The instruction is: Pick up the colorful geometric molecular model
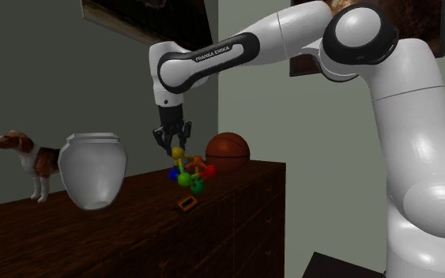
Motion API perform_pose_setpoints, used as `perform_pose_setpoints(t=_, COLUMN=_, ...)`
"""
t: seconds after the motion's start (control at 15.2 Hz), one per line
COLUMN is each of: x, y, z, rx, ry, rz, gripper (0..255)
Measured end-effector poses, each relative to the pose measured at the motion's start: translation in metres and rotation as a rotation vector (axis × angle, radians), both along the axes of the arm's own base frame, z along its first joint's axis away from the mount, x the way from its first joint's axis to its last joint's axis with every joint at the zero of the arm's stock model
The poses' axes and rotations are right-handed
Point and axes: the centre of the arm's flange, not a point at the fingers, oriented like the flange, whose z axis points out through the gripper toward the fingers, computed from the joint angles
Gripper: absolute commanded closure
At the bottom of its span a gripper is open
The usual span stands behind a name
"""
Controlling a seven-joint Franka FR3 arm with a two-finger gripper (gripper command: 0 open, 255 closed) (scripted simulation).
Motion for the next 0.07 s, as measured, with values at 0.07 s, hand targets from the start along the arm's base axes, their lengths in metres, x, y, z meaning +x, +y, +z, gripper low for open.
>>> perform_pose_setpoints(t=0.07, x=-0.0005, y=0.0003, z=0.0028, rx=0.000, ry=0.000, rz=0.000, gripper=255)
